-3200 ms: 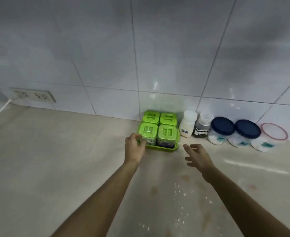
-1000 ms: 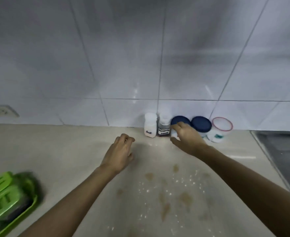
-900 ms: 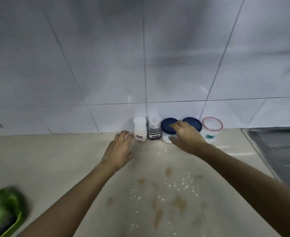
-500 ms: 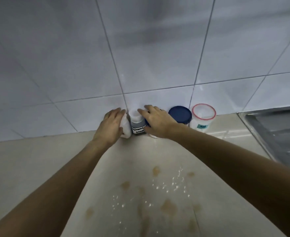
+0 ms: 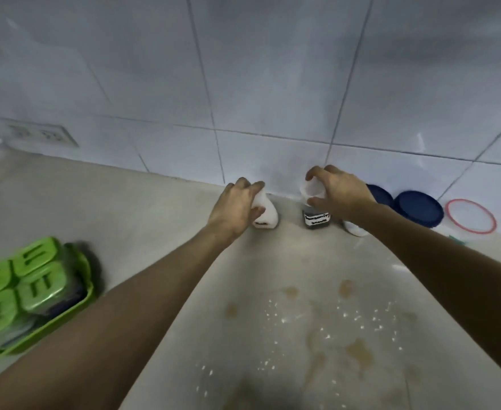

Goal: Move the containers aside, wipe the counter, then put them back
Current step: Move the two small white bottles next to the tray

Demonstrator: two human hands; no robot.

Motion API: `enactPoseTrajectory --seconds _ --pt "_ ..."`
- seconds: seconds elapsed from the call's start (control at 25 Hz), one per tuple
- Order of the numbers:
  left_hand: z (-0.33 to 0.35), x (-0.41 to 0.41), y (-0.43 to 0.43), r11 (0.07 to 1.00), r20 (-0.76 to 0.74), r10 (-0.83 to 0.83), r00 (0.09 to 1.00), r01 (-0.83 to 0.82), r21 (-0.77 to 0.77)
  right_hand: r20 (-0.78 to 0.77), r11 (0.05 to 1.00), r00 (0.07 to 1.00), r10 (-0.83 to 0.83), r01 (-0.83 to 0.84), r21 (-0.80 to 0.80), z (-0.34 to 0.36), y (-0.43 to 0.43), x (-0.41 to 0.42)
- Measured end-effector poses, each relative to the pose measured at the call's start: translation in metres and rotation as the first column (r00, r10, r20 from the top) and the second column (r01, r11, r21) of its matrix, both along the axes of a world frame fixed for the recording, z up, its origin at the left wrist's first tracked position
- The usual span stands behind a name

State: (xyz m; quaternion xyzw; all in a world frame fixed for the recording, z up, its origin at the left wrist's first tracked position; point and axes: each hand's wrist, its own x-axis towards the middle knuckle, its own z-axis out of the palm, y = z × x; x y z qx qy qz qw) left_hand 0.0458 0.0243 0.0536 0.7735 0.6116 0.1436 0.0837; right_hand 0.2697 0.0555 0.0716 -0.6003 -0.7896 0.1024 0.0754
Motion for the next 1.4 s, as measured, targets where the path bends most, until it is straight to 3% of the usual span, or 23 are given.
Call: enactPoseTrajectory --seconds 0.4,0.68,0.84,1.0,1.12,1.24,1.4 --pt "0.017 -0.229 -0.061 0.975 -0.049 0.223 0.974 -0.224 -0.011 -0.202 0.985 0.965 0.168 -0.17 0.009 -0.008 -0.009 -0.222" --pt "-0.001 -0.281 -0.065 0.955 -0.107 0.295 0.949 -0.294 0.025 -0.195 0.958 0.94 0.28 -0.286 -0.003 -0.021 -0.012 -0.328" --pt "-0.004 -0.29 -0.061 0.928 -0.019 0.373 0.928 -0.373 -0.006 -0.189 0.935 0.92 0.344 -0.354 -0.021 -0.029 -0.016 -0.349" --pt "0.003 -0.278 -0.053 0.959 -0.211 0.274 0.938 -0.284 -0.016 -0.236 0.935 0.915 0.328 -0.35 -0.055 -0.028 -0.011 -0.334" --pt "0.018 -0.265 -0.05 0.962 -0.347 0.254 0.903 -0.2 0.184 -0.231 0.941 0.925 0.3 -0.327 -0.09 -0.032 -0.011 -0.285" --pt "0.02 -0.214 -0.049 0.935 -0.249 0.041 0.968 0.051 0.352 -0.238 0.982 0.962 0.136 -0.163 -0.099 -0.041 -0.029 -0.19" --pt "-0.024 -0.115 -0.061 0.933 -0.081 -0.174 0.981 0.191 0.305 -0.351 0.987 0.923 -0.156 0.159 -0.02 -0.062 -0.078 -0.045"
